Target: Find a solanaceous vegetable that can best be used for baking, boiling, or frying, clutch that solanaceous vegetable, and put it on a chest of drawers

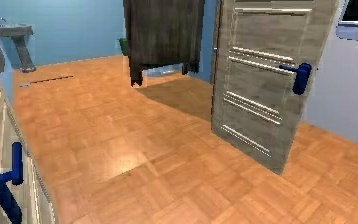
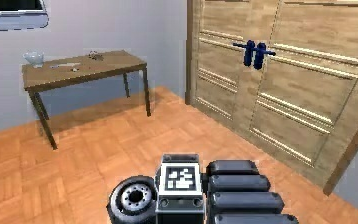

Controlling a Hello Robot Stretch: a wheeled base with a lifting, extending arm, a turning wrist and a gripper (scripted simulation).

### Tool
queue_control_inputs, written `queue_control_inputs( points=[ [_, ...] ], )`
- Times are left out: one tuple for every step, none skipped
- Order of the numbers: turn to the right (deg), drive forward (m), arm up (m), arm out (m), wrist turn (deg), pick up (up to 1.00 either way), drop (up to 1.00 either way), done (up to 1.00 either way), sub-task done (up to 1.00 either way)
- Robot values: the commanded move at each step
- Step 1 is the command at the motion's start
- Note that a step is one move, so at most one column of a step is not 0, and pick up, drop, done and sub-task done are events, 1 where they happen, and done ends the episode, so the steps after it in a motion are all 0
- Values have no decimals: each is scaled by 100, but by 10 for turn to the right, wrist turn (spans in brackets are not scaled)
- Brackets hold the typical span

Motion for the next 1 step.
queue_control_inputs(
  points=[
    [0, 100, 0, 0, 0, 0, 0, 0, 0]
  ],
)
